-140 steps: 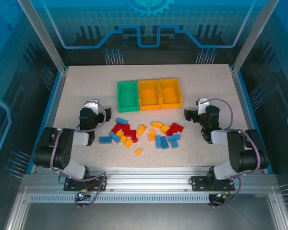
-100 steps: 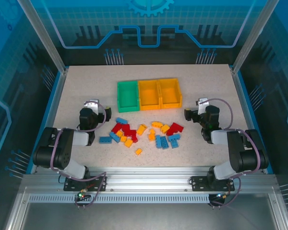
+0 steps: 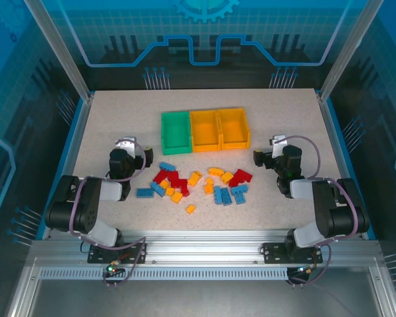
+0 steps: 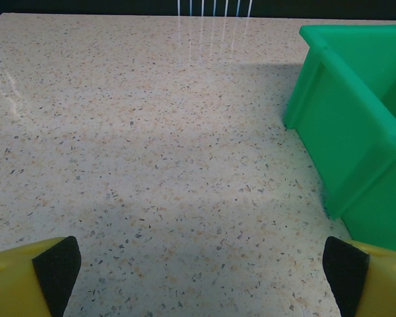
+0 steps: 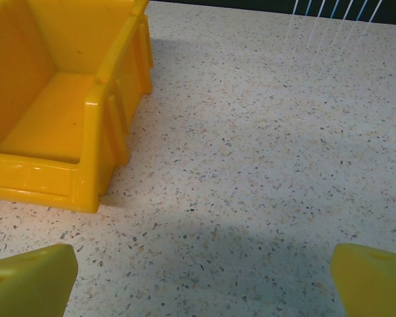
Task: Sort the legos into containers by color
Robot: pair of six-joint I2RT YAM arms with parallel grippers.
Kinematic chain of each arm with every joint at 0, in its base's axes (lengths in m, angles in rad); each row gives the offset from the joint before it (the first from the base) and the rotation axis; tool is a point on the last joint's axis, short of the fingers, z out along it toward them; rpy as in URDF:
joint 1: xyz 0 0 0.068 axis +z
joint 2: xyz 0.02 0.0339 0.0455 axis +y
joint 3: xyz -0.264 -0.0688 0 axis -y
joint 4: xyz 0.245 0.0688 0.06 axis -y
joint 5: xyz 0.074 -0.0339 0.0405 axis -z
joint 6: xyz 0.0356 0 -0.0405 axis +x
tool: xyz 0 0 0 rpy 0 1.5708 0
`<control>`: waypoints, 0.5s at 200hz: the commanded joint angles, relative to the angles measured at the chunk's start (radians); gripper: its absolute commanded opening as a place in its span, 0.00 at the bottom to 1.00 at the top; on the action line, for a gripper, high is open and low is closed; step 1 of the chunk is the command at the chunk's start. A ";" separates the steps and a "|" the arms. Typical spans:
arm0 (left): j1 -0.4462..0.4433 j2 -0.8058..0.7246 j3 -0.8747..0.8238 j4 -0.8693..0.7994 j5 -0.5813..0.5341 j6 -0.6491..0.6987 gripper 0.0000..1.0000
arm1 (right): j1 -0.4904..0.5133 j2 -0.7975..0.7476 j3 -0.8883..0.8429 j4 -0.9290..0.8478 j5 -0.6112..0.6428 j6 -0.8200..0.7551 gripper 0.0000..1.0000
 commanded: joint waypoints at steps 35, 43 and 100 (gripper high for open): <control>-0.006 0.010 0.018 0.031 -0.008 -0.012 0.99 | -0.003 0.012 0.022 0.026 -0.008 -0.008 1.00; -0.003 0.010 0.019 0.029 -0.003 -0.015 0.99 | -0.004 0.012 0.021 0.026 -0.008 -0.008 1.00; 0.003 -0.194 0.309 -0.650 -0.073 -0.139 0.99 | 0.007 -0.156 0.380 -0.740 -0.041 0.100 0.89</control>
